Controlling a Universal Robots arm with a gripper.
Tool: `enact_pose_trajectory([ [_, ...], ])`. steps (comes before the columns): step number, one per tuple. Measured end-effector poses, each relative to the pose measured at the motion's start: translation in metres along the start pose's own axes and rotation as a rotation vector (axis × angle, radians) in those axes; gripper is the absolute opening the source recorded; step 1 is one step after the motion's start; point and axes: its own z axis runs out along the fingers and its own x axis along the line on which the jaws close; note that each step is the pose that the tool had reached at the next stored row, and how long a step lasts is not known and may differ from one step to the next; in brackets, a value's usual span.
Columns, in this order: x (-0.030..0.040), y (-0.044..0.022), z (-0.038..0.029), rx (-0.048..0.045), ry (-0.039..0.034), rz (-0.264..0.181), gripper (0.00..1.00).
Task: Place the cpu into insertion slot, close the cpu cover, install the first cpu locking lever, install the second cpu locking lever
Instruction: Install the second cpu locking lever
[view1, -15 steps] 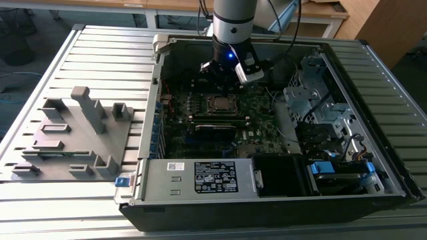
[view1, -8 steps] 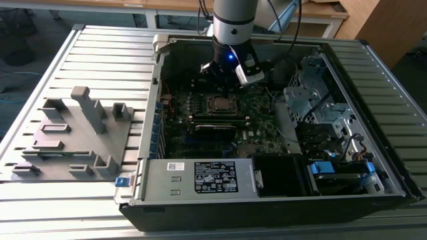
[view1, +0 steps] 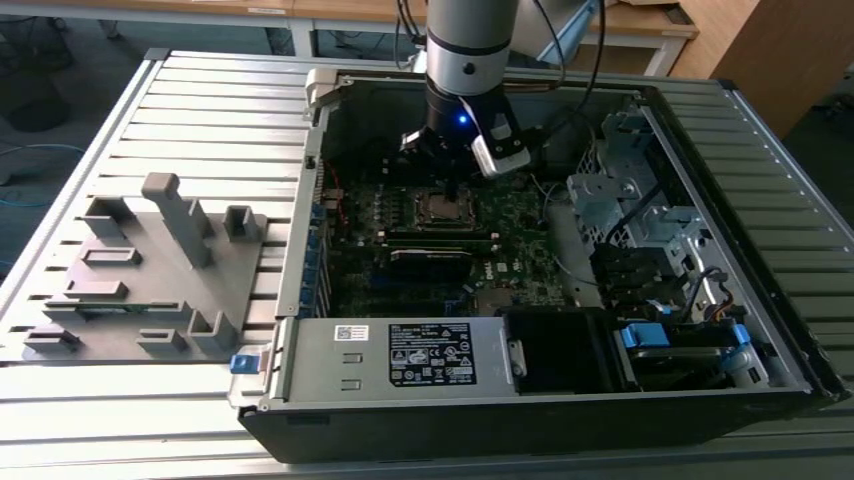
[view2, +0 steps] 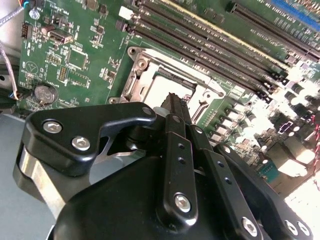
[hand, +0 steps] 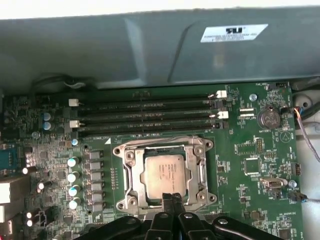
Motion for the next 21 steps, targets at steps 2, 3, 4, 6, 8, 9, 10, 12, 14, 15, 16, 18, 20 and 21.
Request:
enact_pose_trajectory([
  [2, -0.0001, -0.0016, -0.0001, 0.0000, 0.0000, 0.000, 0.10],
  [3, -0.0002, -0.0023, -0.0001, 0.0000, 0.0000, 0.000, 0.10],
  [4, -0.0003, -0.0029, -0.0001, -0.0001, 0.0000, 0.000, 0.10],
  [6, -0.0003, -0.0037, -0.0002, -0.0001, 0.0000, 0.000, 0.10],
  [8, -0.0003, -0.0042, -0.0003, -0.0001, 0.0000, 0.000, 0.10],
  [9, -0.0004, -0.0043, -0.0005, -0.0003, 0.0001, 0.000, 0.10],
  [10, -0.0004, -0.0045, -0.0007, -0.0005, 0.0001, 0.000, 0.10],
  [12, -0.0004, -0.0045, -0.0009, -0.0011, -0.0001, 0.000, 0.10],
  [14, -0.0004, -0.0046, -0.0010, -0.0012, -0.0001, 0.000, 0.10],
  [15, -0.0004, -0.0046, -0.0011, -0.0009, 0.0000, 0.000, 0.10],
  [16, -0.0004, -0.0046, -0.0012, -0.0008, 0.0000, 0.000, 0.10],
  [18, -0.0004, -0.0046, -0.0012, -0.0009, 0.0000, 0.000, 0.10],
  [20, -0.0004, -0.0046, -0.0013, -0.0008, 0.0000, 0.000, 0.10],
  [21, -0.0004, -0.0046, -0.0013, -0.0009, 0.0000, 0.000, 0.10],
])
